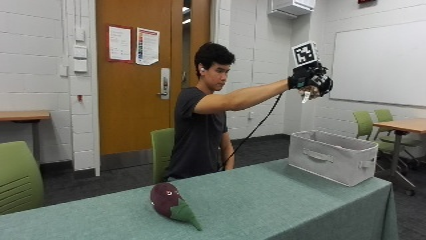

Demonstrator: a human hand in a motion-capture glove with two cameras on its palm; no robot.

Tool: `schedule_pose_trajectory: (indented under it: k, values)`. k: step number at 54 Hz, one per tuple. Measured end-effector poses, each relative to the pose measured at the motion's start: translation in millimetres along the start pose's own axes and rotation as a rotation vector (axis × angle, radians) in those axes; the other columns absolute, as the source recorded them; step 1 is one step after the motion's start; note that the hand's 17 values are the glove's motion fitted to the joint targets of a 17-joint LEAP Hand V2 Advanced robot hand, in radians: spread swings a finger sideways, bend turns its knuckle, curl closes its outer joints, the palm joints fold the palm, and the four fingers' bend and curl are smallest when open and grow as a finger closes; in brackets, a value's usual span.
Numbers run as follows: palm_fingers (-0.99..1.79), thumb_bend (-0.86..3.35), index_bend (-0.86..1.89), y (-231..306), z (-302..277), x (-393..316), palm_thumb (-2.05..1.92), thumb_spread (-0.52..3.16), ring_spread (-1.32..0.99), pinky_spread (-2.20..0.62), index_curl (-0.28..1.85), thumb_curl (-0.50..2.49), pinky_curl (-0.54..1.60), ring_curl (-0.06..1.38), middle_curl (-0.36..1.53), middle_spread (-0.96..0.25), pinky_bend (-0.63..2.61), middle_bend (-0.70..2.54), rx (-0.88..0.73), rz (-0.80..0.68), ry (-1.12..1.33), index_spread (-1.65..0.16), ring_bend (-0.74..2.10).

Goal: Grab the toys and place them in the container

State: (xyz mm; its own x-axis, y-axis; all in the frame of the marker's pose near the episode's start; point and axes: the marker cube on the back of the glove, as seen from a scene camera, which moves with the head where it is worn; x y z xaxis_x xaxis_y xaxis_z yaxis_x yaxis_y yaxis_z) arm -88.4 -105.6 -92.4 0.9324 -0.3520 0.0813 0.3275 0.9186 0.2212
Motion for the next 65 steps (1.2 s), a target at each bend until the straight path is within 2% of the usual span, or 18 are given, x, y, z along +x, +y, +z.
schedule_pose_trajectory:
  k: [3, 8, 11, 14, 17, 25, 29, 30, 32, 33, 35, 36, 40, 46, 51, 56, 61, 65]
  values:
    - [1.12, 0.17, 0.21, -15.8, -1.3, -59.2, 0.62, 0.69, -0.43, -0.46, 0.79, 0.86, 0.36, 0.48, 0.59, -0.41, 0.75, 0.83, -0.009, -0.055, -0.08, -0.38, 1.14]
    - [1.12, 0.16, 0.19, -34.4, 15.0, -116.0, 0.62, 0.67, -0.43, -0.46, 0.82, 0.89, 0.36, 0.48, 0.6, -0.41, 0.75, 0.83, -0.015, -0.119, 0.006, -0.39, 1.15]
    - [1.12, 0.16, 0.19, -38.9, 25.0, -149.1, 0.62, 0.67, -0.43, -0.46, 0.84, 0.91, 0.36, 0.48, 0.61, -0.41, 0.76, 0.82, -0.019, -0.206, -0.038, -0.39, 1.15]
    - [1.11, 0.16, 0.18, -41.7, 35.6, -160.3, 0.62, 0.67, -0.43, -0.46, 0.85, 0.93, 0.36, 0.48, 0.62, -0.41, 0.76, 0.82, -0.034, -0.263, -0.104, -0.4, 1.15]
    - [1.11, 0.16, 0.18, -44.8, 51.1, -138.5, 0.62, 0.67, -0.43, -0.46, 0.87, 0.95, 0.36, 0.48, 0.62, -0.42, 0.76, 0.82, -0.051, -0.303, -0.089, -0.4, 1.15]
    - [1.1, 0.15, 0.17, -48.9, 76.0, -165.9, 0.62, 0.66, -0.43, -0.46, 0.9, 1.0, 0.36, 0.49, 0.64, -0.42, 0.77, 0.82, -0.095, -0.225, -0.209, -0.41, 1.16]
    - [1.07, 0.11, 0.13, -47.4, 88.8, -169.3, 0.59, 0.67, -0.43, -0.46, 0.91, 1.01, 0.36, 0.49, 0.65, -0.43, 0.79, 0.8, -0.185, -0.149, -0.22, -0.41, 1.15]
    - [0.84, -0.03, -0.07, -44.1, 90.2, -170.0, 0.35, 0.84, -0.43, -0.41, 0.84, 0.9, 0.37, 0.49, 0.63, -0.42, 0.81, 0.77, -0.219, -0.18, -0.247, -0.39, 1.18]
    - [0.35, -0.18, -0.14, -36.1, 87.3, -175.7, 0.08, 0.86, -0.41, -0.35, 0.81, 0.8, 0.44, 0.51, 0.62, -0.35, 0.92, 0.67, -0.267, -0.285, -0.362, -0.33, 1.17]
    - [0.22, -0.18, -0.12, -33.3, 85.0, -178.0, 0.02, 0.86, -0.39, -0.34, 0.81, 0.77, 0.48, 0.53, 0.62, -0.32, 1.0, 0.64, -0.278, -0.328, -0.415, -0.3, 1.16]
    - [-0.14, -0.21, -0.09, -32.9, 85.7, -173.3, -0.15, 0.83, -0.3, -0.28, 0.75, 0.71, 0.51, 0.5, 0.59, -0.21, 1.13, 0.54, -0.285, -0.332, -0.411, -0.25, 1.02]
    - [-0.18, -0.2, -0.07, -34.8, 89.2, -165.6, -0.17, 0.82, -0.27, -0.26, 0.72, 0.68, 0.5, 0.48, 0.58, -0.18, 1.16, 0.51, -0.284, -0.297, -0.348, -0.24, 0.96]
    - [-0.22, -0.18, -0.02, -41.8, 99.7, -133.0, -0.21, 0.81, -0.19, -0.18, 0.58, 0.59, 0.45, 0.38, 0.53, -0.07, 1.17, 0.46, -0.267, -0.142, -0.1, -0.18, 0.82]
    - [-0.22, -0.17, 0.04, -34.8, 88.8, -124.5, -0.22, 0.8, -0.13, -0.12, 0.48, 0.48, 0.42, 0.31, 0.5, 0.02, 1.12, 0.42, -0.244, -0.089, -0.08, -0.14, 0.73]
    - [-0.17, -0.16, 0.13, -17.1, 75.5, -149.4, -0.21, 0.8, -0.13, -0.09, 0.45, 0.41, 0.39, 0.29, 0.48, 0.03, 1.04, 0.37, -0.204, -0.108, -0.016, -0.13, 0.64]
    - [-0.13, -0.15, 0.15, -1.2, 67.3, -97.4, -0.21, 0.8, -0.14, -0.08, 0.44, 0.35, 0.37, 0.27, 0.47, 0.02, 0.98, 0.34, -0.198, -0.015, 0.089, -0.13, 0.58]
    - [-0.09, -0.15, 0.17, 22.6, 48.4, -65.1, -0.2, 0.8, -0.16, -0.07, 0.43, 0.31, 0.35, 0.26, 0.46, 0.0, 0.91, 0.32, -0.21, -0.113, -0.068, -0.14, 0.54]
    - [-0.08, -0.15, 0.16, 46.0, 35.9, -19.0, -0.2, 0.8, -0.17, -0.06, 0.43, 0.28, 0.33, 0.26, 0.45, -0.01, 0.87, 0.31, -0.211, -0.092, 0.02, -0.14, 0.52]
